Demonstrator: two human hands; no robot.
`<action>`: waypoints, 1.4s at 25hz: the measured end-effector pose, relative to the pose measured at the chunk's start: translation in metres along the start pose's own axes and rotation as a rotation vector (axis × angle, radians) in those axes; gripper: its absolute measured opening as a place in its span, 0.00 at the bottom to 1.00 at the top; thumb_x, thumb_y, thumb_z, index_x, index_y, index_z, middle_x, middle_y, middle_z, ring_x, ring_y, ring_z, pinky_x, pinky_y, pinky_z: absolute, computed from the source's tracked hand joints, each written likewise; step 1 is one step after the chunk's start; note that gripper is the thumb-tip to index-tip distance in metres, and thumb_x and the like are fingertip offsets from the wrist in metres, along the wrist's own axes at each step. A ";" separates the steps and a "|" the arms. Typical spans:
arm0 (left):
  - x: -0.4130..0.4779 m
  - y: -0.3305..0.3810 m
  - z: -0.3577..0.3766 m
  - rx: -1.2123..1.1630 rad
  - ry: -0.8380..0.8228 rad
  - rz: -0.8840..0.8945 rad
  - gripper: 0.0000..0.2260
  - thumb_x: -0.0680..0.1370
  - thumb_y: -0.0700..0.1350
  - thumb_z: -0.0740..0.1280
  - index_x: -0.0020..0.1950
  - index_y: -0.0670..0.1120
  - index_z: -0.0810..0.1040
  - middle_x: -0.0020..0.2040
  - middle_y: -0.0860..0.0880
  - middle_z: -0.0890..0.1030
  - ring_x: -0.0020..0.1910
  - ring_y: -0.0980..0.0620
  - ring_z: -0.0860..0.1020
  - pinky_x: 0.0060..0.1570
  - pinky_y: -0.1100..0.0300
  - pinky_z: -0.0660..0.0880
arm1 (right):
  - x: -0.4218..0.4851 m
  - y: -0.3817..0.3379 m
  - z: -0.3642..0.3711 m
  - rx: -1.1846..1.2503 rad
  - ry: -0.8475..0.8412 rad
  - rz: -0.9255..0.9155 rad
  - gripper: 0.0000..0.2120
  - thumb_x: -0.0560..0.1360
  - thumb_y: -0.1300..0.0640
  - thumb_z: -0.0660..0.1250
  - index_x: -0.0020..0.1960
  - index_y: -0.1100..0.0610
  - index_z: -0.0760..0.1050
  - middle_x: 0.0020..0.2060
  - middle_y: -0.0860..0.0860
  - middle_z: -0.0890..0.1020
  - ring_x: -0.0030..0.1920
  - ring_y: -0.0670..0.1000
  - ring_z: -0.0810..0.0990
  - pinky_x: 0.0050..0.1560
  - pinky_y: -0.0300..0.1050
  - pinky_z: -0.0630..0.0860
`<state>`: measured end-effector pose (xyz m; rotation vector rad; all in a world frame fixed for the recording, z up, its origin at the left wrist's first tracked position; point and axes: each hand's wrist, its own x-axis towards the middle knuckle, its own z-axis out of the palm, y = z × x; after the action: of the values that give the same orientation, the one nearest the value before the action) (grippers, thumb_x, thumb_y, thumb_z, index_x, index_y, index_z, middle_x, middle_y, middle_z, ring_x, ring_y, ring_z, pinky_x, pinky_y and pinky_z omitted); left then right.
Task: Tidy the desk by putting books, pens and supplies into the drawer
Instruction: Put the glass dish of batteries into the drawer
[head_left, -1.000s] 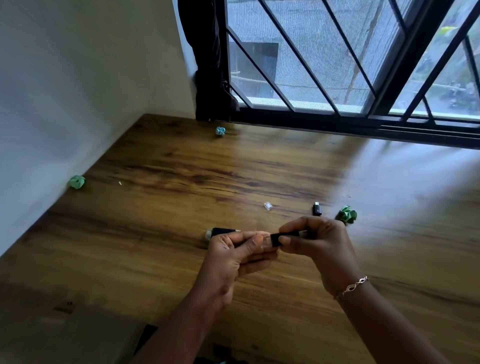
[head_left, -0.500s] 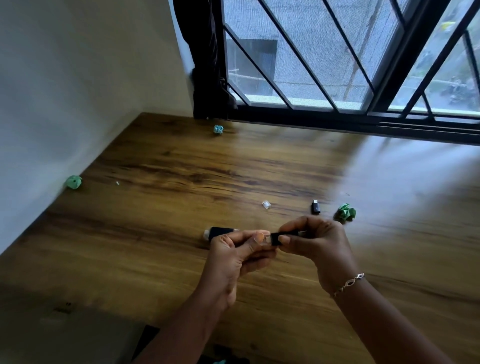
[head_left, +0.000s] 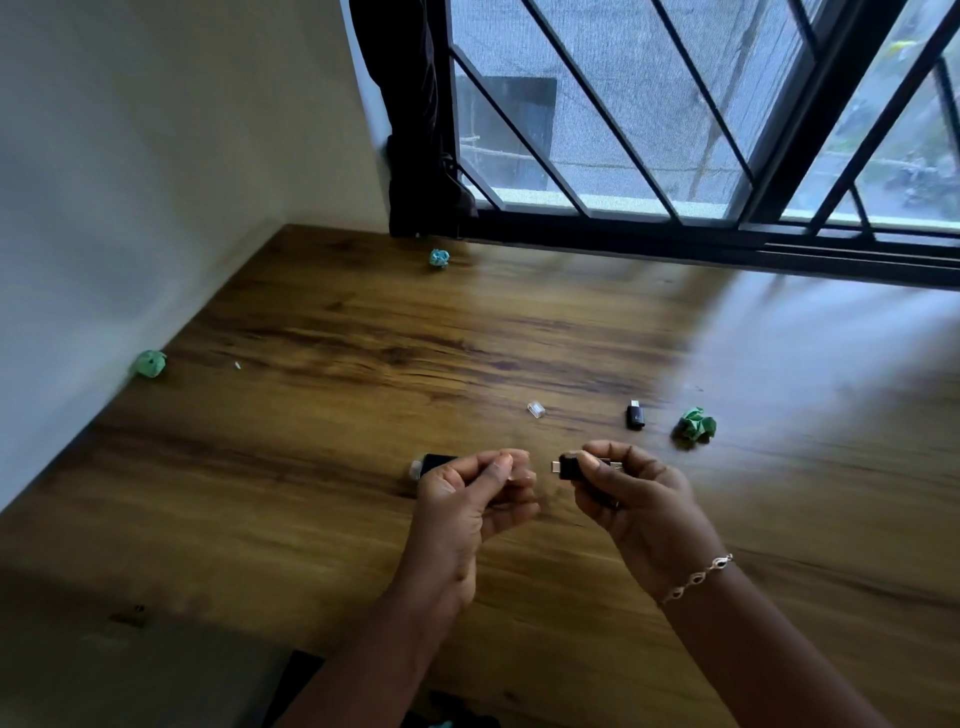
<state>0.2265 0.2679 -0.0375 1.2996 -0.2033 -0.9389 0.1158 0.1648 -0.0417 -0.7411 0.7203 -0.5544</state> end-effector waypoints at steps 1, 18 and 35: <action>0.002 0.000 -0.001 0.011 0.001 0.003 0.07 0.77 0.37 0.63 0.45 0.40 0.81 0.35 0.46 0.82 0.32 0.54 0.81 0.33 0.62 0.79 | -0.001 -0.003 0.000 -0.015 -0.018 0.029 0.11 0.64 0.68 0.70 0.44 0.60 0.74 0.37 0.58 0.80 0.34 0.51 0.83 0.33 0.41 0.80; 0.011 0.004 -0.004 0.042 0.065 0.080 0.04 0.76 0.35 0.64 0.45 0.40 0.78 0.38 0.45 0.82 0.35 0.52 0.79 0.31 0.64 0.78 | -0.003 -0.001 0.005 -0.628 -0.170 -0.078 0.15 0.67 0.71 0.70 0.49 0.58 0.74 0.30 0.52 0.80 0.29 0.47 0.78 0.27 0.35 0.70; 0.008 0.005 0.000 0.088 0.060 0.152 0.05 0.74 0.32 0.66 0.41 0.40 0.79 0.37 0.44 0.81 0.34 0.52 0.80 0.33 0.62 0.80 | 0.002 0.003 0.007 -0.675 -0.068 -0.250 0.09 0.66 0.70 0.73 0.34 0.58 0.77 0.25 0.51 0.79 0.26 0.47 0.76 0.27 0.36 0.72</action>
<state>0.2342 0.2623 -0.0364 1.3714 -0.2959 -0.7684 0.1235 0.1681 -0.0409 -1.4865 0.7607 -0.5073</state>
